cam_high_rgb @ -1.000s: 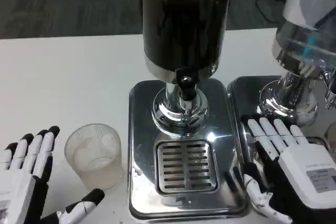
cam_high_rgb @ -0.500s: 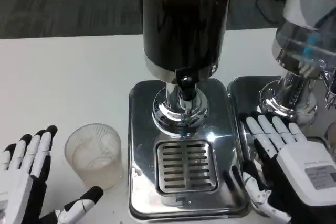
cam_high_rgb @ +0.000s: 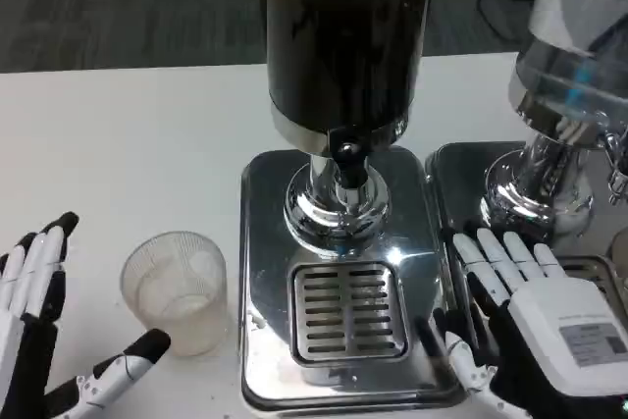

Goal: Grasp the cup under the faucet to collect the drink, then remove the cup.

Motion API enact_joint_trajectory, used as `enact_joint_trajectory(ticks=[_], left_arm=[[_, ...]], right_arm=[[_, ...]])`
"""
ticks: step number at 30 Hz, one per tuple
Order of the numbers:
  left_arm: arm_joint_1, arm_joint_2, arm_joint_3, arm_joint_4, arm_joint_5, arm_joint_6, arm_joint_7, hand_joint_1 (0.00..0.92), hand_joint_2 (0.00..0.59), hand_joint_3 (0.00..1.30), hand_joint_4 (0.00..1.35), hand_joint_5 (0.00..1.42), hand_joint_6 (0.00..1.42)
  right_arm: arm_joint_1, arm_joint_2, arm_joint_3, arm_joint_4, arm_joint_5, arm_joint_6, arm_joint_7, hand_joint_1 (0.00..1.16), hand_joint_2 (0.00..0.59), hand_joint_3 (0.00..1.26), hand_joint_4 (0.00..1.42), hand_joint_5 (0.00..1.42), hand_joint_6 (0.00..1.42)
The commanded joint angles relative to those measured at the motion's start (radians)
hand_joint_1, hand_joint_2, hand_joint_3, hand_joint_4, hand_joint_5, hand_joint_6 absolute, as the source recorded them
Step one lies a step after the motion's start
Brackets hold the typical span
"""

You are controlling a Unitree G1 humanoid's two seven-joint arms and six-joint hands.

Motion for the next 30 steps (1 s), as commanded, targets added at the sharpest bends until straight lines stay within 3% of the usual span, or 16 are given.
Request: enact_joint_trajectory(ticks=[1, 8, 16, 30], left_arm=[[-0.041, -0.009, 0.001, 0.112, -0.036, -0.077, 0.042, 0.0, 0.035, 0.0, 0.0, 0.04, 0.0], [-0.09, -0.019, -0.027, 0.22, -0.064, -0.134, 0.021, 0.0, 0.029, 0.0, 0.0, 0.06, 0.0], [-0.139, -0.025, -0.064, 0.294, -0.07, -0.126, 0.002, 0.002, 0.022, 0.0, 0.0, 0.09, 0.0], [-0.234, -0.019, -0.108, 0.399, -0.092, -0.117, -0.064, 0.152, 0.028, 0.08, 0.09, 0.19, 0.11]], right_arm=[[-0.004, 0.003, 0.003, -0.005, -0.012, 0.013, -0.007, 0.13, 0.534, 0.05, 0.0, 0.0, 0.0], [-0.006, 0.003, 0.002, -0.006, -0.013, 0.022, -0.008, 0.13, 0.534, 0.06, 0.0, 0.0, 0.0], [-0.014, -0.002, 0.003, -0.006, -0.013, 0.022, -0.003, 0.13, 0.534, 0.06, 0.0, 0.0, 0.0], [-0.015, 0.024, 0.014, -0.005, -0.024, 0.036, -0.006, 0.14, 0.528, 0.07, 0.0, 0.0, 0.0]])
